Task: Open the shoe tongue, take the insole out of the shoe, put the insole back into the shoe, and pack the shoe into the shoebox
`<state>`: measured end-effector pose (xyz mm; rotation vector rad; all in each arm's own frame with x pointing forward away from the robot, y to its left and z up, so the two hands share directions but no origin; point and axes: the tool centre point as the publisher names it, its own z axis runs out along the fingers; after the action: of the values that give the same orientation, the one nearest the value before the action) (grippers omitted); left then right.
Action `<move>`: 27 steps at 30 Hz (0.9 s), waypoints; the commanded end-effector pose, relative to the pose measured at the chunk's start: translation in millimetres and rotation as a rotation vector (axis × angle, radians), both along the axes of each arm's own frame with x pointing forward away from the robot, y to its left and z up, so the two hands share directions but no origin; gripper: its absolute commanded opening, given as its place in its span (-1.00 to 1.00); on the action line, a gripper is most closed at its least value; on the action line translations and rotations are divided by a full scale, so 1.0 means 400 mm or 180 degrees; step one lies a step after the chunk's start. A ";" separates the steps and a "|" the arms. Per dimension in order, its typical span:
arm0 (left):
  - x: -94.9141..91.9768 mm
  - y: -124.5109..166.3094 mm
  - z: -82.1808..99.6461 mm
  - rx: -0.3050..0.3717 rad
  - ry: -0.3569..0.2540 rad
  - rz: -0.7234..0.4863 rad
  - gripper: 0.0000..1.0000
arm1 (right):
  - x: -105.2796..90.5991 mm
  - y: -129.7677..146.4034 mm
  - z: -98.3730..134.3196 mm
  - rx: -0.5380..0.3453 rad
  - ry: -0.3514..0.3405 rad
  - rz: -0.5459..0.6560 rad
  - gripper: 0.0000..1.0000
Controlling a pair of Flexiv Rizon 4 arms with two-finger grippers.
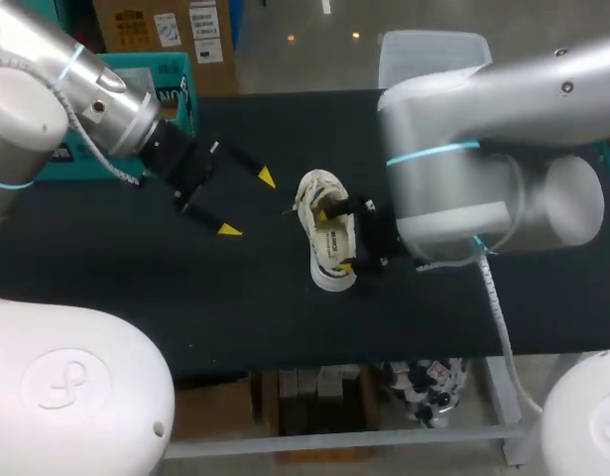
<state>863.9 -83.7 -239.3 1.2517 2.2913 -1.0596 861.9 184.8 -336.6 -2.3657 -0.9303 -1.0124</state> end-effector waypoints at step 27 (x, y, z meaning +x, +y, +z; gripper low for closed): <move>0.053 0.045 0.025 0.0252 -0.0196 0.0180 1.00 | 0.038 -0.051 0.077 -0.0063 -0.0223 0.0673 -0.18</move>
<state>884.6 -65.9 -229.2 1.2222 2.3271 -0.9050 873.5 163.7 -311.8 -2.1683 -1.1042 -1.2151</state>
